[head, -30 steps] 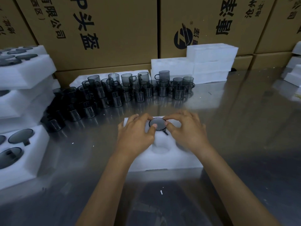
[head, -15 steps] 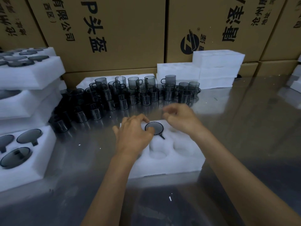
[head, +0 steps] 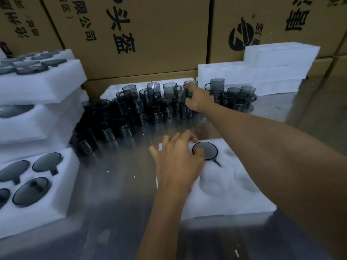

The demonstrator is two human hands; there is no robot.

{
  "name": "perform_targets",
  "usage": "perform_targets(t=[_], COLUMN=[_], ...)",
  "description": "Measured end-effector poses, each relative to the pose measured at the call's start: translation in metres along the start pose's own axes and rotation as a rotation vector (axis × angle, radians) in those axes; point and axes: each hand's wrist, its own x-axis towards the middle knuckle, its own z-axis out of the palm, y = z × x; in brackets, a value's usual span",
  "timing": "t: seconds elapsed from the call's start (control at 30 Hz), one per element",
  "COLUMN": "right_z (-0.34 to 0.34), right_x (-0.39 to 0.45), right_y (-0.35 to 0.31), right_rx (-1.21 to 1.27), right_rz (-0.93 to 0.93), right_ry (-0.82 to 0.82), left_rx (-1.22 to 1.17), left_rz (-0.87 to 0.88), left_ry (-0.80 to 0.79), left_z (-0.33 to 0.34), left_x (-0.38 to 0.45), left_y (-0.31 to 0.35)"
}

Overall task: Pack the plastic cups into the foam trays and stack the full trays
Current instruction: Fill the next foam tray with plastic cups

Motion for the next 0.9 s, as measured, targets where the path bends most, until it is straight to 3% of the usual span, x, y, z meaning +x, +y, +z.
perform_targets(t=[0.23,0.43,0.67,0.77,0.9], right_z=[0.007,-0.025,-0.056,-0.056,-0.053], right_x=[0.01,-0.03,-0.145,-0.194,-0.233], right_y=[0.001,0.016,0.059,0.071,0.075], right_rx=[-0.076,0.301,0.609,0.686,0.628], right_rz=[-0.126,-0.173,-0.185,-0.197,-0.295], right_ry=[0.122,0.143,0.049,0.094,0.189], left_rx=[0.015,0.017,-0.008,-0.116,-0.453], left_rz=[-0.002,-0.019,-0.035,0.023,0.137], left_ry=[-0.009,-0.027,0.029,0.021,-0.105], left_z=[-0.001,-0.006,-0.008,-0.011,-0.02], left_x=[-0.001,-0.001,-0.005,-0.008,-0.019], left_y=[0.001,0.0,0.004,0.006,0.018])
